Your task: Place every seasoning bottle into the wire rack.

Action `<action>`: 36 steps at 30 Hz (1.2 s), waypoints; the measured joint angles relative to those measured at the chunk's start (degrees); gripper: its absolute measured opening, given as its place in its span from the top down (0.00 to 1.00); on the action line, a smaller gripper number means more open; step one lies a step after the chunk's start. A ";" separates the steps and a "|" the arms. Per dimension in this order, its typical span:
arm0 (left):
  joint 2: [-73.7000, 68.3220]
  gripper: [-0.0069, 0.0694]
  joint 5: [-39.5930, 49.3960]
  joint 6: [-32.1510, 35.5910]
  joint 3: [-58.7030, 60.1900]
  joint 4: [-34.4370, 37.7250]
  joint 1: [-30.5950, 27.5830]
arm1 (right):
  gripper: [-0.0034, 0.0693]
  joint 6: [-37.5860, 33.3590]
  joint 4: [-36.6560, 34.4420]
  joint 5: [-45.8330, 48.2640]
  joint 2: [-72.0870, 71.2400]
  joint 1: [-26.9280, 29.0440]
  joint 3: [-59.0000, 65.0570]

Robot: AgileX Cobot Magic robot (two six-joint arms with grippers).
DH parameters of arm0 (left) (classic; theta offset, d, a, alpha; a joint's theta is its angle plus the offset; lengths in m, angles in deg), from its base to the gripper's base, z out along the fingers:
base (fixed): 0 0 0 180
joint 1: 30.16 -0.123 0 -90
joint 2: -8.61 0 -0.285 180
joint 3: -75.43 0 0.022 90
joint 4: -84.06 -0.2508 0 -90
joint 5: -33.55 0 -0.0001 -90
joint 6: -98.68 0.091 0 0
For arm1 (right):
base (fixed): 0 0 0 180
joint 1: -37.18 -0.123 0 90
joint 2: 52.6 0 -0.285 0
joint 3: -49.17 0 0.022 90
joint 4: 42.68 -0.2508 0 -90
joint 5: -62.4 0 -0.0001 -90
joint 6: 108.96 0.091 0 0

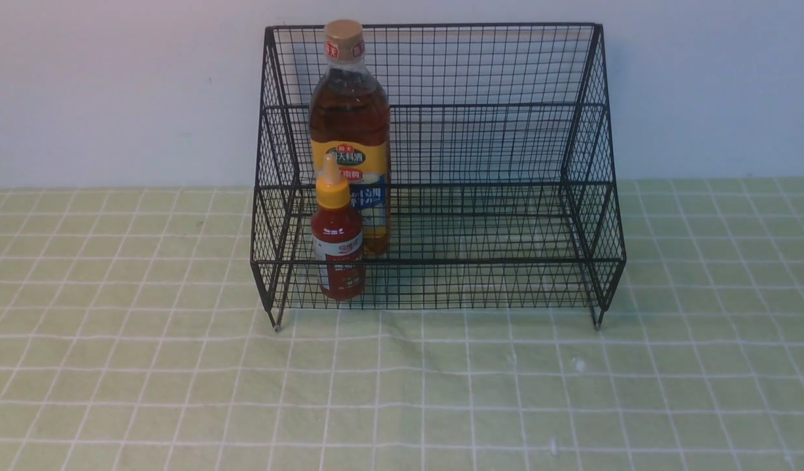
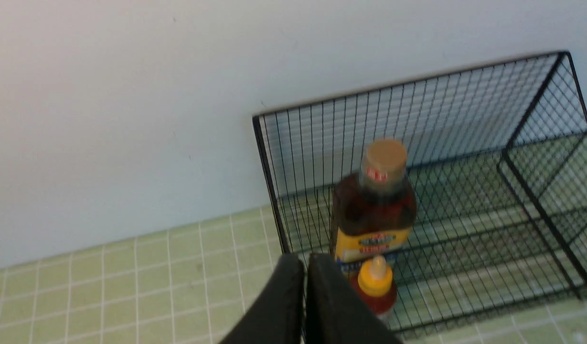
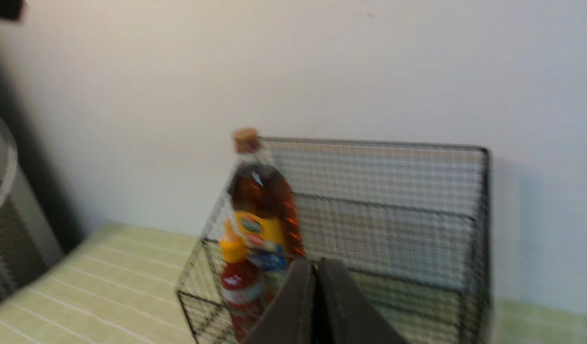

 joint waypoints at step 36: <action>52.09 0.92 -52.54 -6.93 82.14 6.26 0.00 | 0.97 0.00 1.99 -10.61 0.00 0.00 0.98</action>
